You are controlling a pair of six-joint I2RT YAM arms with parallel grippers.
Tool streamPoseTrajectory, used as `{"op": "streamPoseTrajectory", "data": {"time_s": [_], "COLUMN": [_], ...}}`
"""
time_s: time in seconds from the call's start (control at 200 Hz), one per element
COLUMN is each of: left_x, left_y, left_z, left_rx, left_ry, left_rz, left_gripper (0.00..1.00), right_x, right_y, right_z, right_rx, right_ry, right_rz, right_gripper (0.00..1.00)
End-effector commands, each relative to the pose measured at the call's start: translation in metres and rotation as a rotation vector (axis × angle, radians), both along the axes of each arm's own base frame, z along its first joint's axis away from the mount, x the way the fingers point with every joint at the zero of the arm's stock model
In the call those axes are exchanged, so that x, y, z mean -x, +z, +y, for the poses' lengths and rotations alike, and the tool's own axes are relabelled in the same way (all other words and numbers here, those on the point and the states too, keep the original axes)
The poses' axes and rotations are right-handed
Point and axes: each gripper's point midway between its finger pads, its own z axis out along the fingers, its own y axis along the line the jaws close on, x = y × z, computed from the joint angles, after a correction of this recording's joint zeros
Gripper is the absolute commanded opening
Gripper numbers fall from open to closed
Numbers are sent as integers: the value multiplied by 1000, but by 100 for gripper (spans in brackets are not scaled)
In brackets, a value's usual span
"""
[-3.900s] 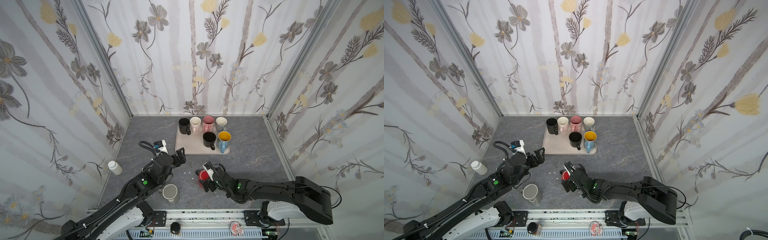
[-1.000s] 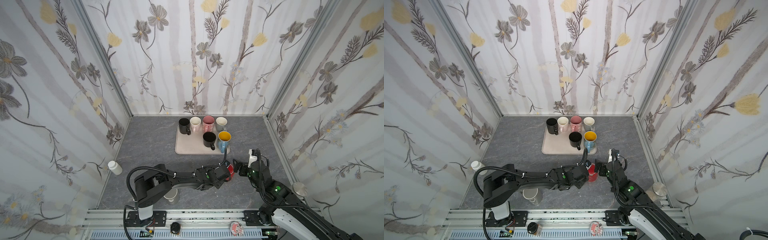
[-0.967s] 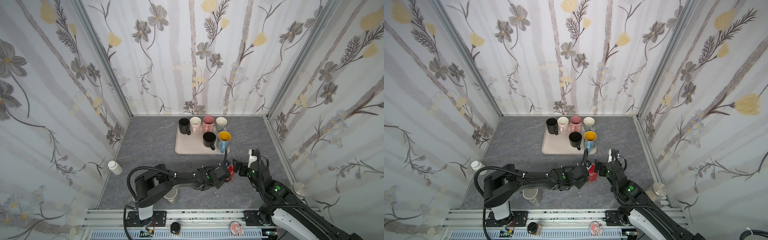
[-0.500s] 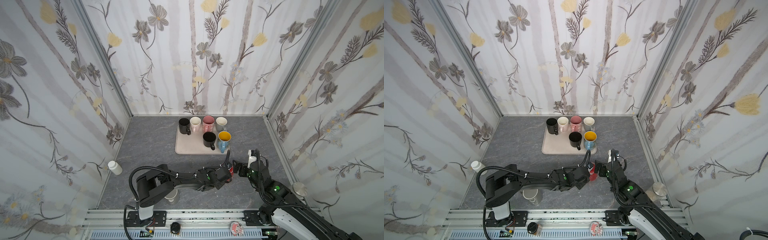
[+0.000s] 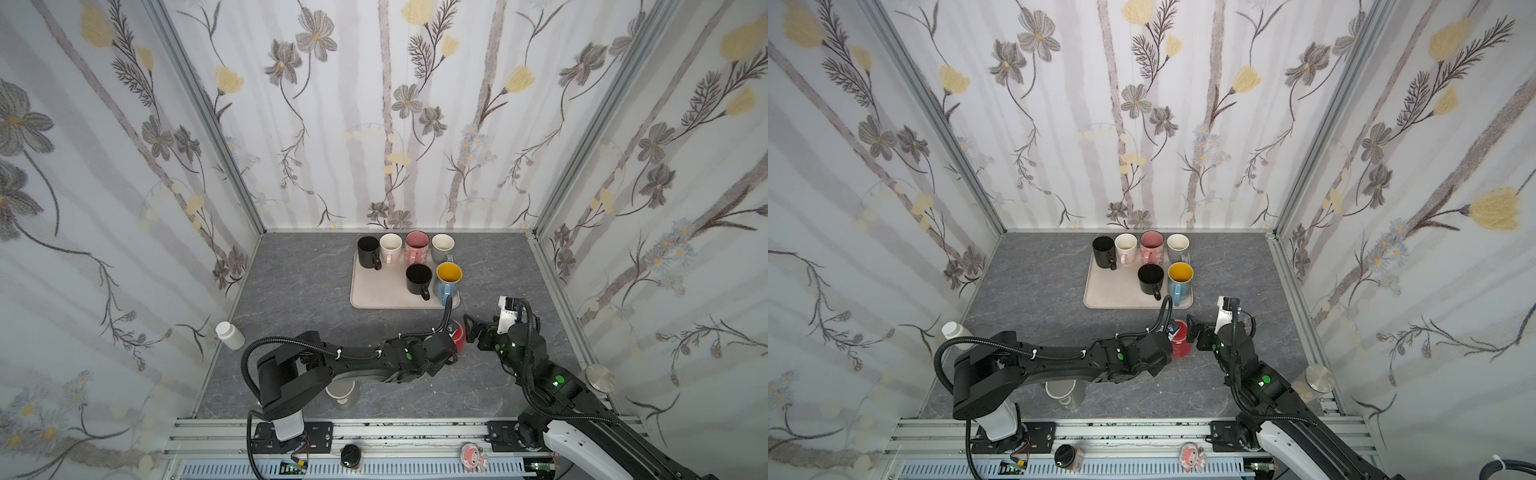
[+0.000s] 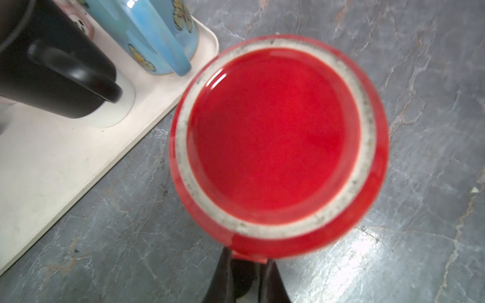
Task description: Turn the mug right side up
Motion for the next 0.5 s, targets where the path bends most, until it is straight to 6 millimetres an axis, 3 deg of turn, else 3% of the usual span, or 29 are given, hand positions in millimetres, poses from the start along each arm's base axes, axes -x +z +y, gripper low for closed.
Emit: {"op": "streamPoseTrajectory", "data": {"time_s": [0.0,0.295,0.375,0.405,0.495], "left_x": [-25,-66,-70,-67,-68], "left_y": [38,127,153,171,201], "left_z": [3,67,81,87,104], "left_rx": [175,531,634,683,771], "left_ry": [121,289,286,280,300], "left_rz": [-48,-73,-96,-125,-182], "left_gripper": [0,0,0,0,0], "right_x": [-5,-8,-5,-3,-1], "right_y": [36,95,106,109,118], "right_z": [20,72,94,102,113], "right_rx": [-67,-222,-277,-306,-381], "right_ry": [85,319,431,467,511], "right_rz": [-107,-264,-282,-283,-309], "right_gripper": [99,99,97,96,94]}}
